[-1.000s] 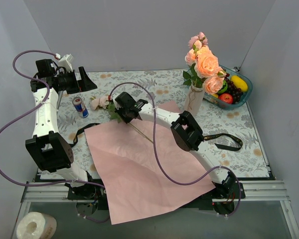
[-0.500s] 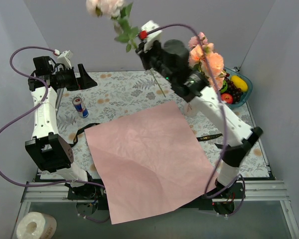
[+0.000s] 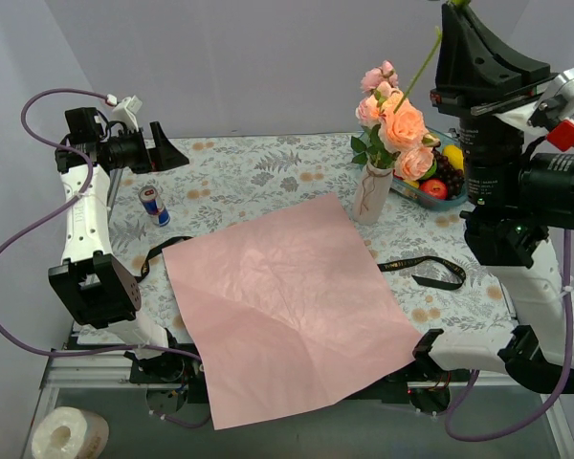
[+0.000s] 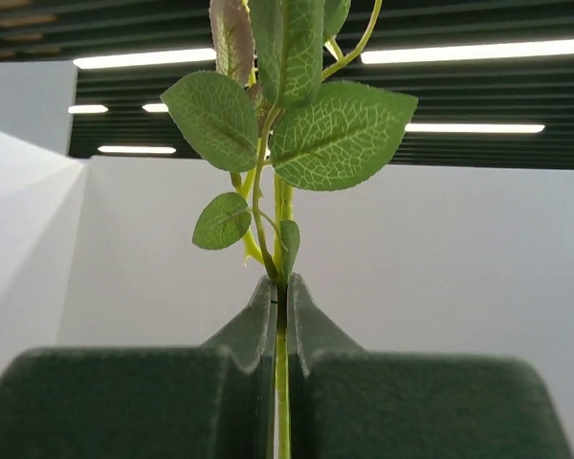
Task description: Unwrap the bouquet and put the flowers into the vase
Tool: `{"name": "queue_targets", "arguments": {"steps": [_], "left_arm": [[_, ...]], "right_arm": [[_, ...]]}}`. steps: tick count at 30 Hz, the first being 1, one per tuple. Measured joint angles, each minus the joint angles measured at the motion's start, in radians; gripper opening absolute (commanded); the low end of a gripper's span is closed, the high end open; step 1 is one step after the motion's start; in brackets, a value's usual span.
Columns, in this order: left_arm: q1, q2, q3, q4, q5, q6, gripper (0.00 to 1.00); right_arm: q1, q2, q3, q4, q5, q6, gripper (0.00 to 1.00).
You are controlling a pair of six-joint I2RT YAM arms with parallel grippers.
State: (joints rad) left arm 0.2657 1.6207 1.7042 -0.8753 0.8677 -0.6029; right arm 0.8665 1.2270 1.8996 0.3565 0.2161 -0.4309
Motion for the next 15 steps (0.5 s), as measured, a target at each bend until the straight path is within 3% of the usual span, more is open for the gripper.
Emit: {"name": "queue_targets", "arguments": {"steps": [7, 15], "left_arm": [[0.0, 0.011, 0.004, 0.007, 0.016, -0.01, 0.98], [0.0, 0.025, 0.024, 0.013, 0.02, -0.015, 0.98]], "right_arm": [[-0.085, -0.049, -0.256, 0.295, 0.156, -0.173, 0.01], [-0.42, 0.056, -0.269, 0.317, 0.188, 0.022, 0.01]]}}
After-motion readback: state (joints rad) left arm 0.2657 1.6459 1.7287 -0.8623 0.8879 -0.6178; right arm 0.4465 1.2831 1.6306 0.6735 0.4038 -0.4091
